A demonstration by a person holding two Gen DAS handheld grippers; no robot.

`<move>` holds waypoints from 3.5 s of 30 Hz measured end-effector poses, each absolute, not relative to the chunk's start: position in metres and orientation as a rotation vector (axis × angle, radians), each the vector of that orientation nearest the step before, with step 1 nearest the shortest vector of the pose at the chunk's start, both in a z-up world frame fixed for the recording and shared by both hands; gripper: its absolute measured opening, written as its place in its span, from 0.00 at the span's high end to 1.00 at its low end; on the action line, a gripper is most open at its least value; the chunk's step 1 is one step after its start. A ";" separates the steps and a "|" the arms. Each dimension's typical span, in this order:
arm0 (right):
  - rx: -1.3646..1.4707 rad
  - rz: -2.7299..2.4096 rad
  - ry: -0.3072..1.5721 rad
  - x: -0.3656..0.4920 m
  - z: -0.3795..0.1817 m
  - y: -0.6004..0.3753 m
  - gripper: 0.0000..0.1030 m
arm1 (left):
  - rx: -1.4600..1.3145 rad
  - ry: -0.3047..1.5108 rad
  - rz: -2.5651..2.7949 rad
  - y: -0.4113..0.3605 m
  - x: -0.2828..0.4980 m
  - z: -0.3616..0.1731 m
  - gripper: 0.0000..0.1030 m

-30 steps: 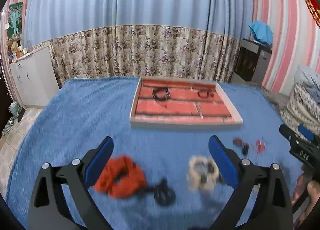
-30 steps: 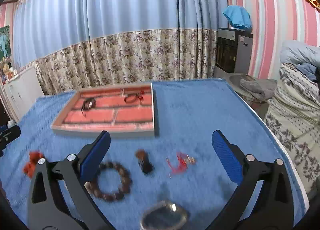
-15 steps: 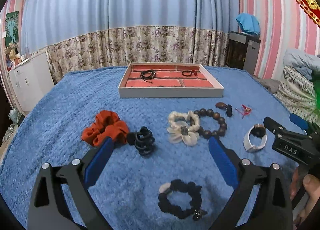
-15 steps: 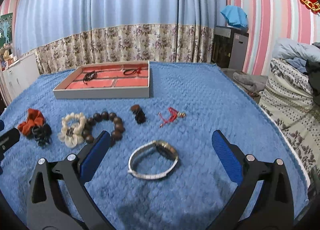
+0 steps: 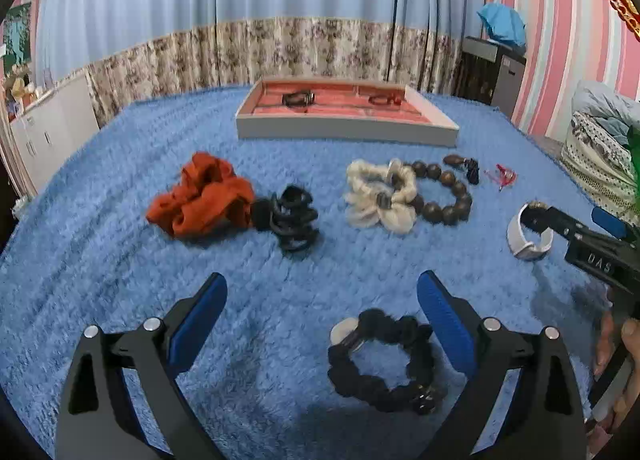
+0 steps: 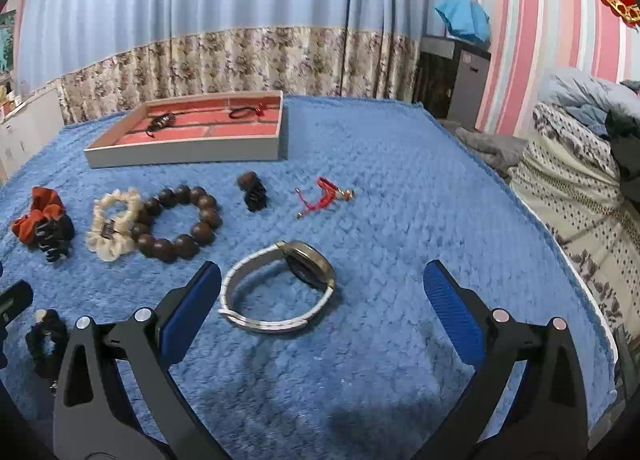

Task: Organize jewelry
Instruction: 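Move both open tools back toward the remaining jewelry, then grasp the black scrunchie with left tool while right tool grasps the silver watch, then carry scrunchie and watch into the red tray and lower them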

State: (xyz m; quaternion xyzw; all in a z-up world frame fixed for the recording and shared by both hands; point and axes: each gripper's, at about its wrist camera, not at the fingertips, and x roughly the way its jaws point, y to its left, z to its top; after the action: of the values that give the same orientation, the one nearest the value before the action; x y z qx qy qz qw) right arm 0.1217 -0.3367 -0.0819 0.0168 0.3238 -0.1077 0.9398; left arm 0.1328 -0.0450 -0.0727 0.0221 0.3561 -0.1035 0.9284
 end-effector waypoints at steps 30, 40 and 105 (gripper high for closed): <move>0.044 -0.207 0.858 0.155 -0.116 -0.349 0.42 | 0.151 0.860 -0.362 -0.061 0.125 -0.103 0.62; 0.079 -0.170 0.879 0.160 -0.119 -0.352 0.48 | 0.157 0.861 -0.388 -0.065 0.127 -0.103 0.72; 0.069 -0.050 0.602 0.267 0.025 -0.285 0.84 | 0.006 0.651 -0.250 -0.049 0.300 0.044 0.85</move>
State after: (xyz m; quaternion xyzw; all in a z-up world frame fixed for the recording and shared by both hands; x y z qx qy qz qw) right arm 0.2675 -0.2845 0.0250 0.0340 0.2965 -0.0245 0.9541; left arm 0.2998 -0.0495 0.0440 0.0028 0.3190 -0.1223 0.9398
